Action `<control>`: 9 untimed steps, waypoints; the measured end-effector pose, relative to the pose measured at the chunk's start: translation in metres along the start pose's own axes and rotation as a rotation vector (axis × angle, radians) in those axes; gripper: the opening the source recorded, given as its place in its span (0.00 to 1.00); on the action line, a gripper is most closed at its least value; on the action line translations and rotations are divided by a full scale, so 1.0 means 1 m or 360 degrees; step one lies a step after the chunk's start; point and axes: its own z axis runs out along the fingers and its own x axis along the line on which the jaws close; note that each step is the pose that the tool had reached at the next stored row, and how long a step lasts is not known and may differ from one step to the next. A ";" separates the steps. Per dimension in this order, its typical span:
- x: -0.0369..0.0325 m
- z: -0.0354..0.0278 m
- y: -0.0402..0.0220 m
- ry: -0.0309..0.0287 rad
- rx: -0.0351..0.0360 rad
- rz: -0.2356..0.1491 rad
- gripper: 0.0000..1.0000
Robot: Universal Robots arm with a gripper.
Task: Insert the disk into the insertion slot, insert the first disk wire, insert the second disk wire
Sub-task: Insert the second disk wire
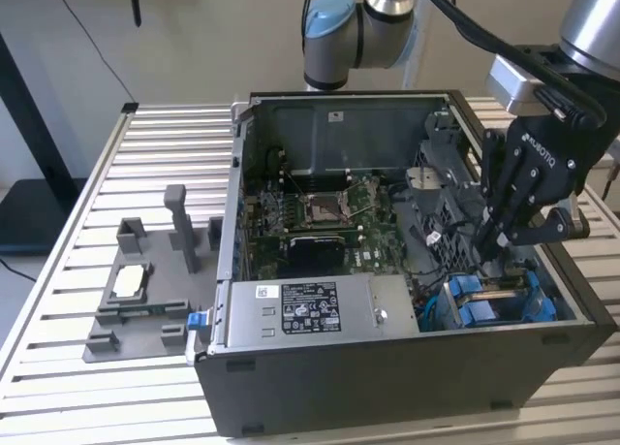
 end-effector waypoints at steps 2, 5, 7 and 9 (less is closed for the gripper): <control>0.0010 0.0008 -0.0023 -0.00005 -0.0004 0.0000 0.16; 0.0023 0.0018 -0.0054 -0.00011 -0.0010 0.0000 0.16; 0.0029 0.0023 -0.0072 -0.00014 -0.0013 0.0000 0.16; 0.0029 0.0022 -0.0077 -0.00011 -0.0013 0.0000 0.16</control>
